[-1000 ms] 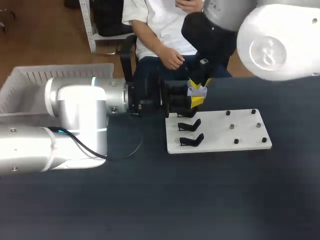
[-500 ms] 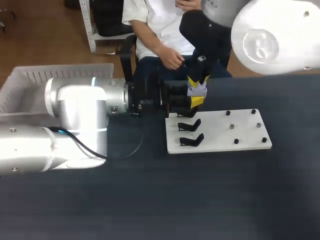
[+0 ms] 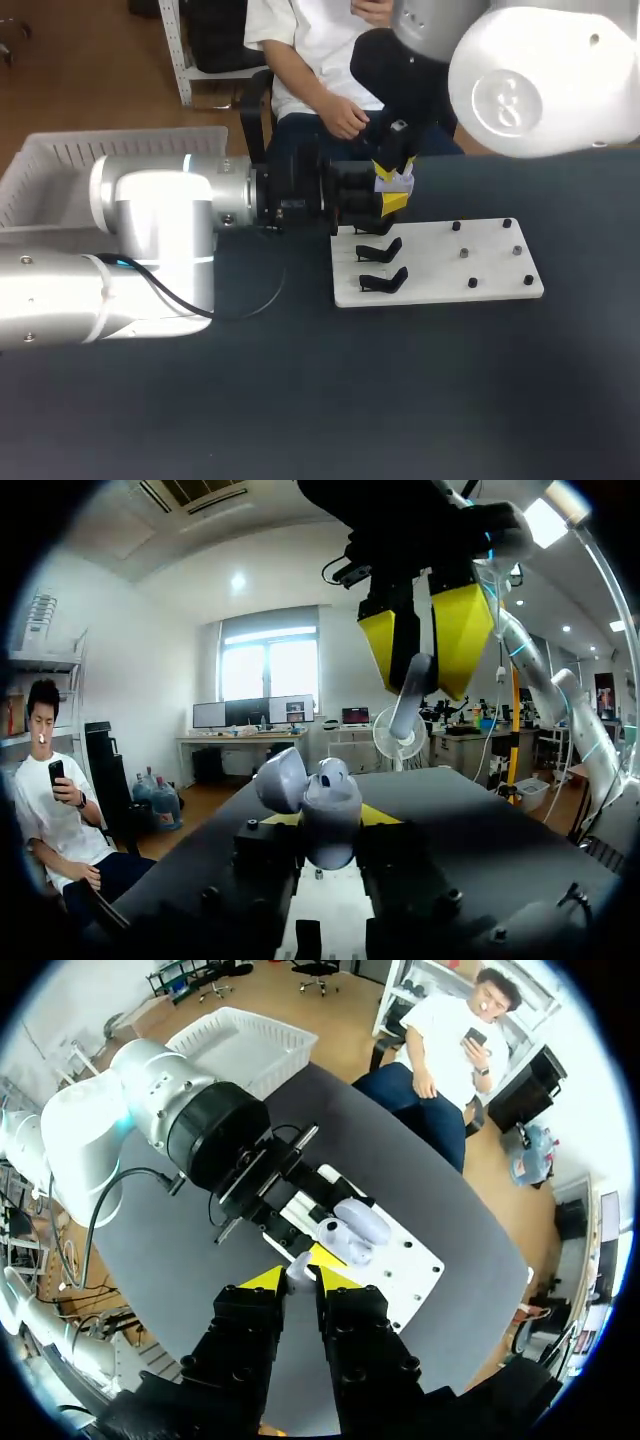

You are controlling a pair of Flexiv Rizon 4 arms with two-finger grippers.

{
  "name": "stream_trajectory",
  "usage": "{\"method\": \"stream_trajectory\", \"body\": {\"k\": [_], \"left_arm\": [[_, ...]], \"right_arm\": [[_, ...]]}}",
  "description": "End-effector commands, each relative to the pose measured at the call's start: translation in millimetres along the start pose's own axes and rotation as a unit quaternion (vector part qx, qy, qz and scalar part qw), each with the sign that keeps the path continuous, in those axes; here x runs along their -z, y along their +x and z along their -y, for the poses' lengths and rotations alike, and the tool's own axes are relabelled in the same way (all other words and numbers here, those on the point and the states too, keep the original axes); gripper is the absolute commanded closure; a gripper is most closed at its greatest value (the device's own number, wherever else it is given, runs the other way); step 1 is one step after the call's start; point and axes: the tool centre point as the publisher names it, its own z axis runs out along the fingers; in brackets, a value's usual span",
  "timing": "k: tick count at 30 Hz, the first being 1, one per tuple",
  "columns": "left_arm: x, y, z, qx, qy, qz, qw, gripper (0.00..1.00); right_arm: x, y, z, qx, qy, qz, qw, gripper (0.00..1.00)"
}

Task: Pick up each earbud case from the left stands, insert the matching earbuds, close the lid, and place the case in the box.

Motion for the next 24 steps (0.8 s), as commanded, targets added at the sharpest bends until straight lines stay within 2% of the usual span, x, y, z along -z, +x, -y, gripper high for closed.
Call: {"method": "stream_trajectory", "body": {"k": [1,24], "left_arm": [[0,0.9,2.3,-0.002,-0.005,0.003,1.0,1.0],[0,0.9,2.3,-0.002,-0.005,0.003,1.0,1.0]], "right_arm": [[-6,-9,1,0.001,0.001,-0.013,1.0,1.0],[-19,-10,17,-0.006,0.008,-0.027,1.0,1.0]]}}
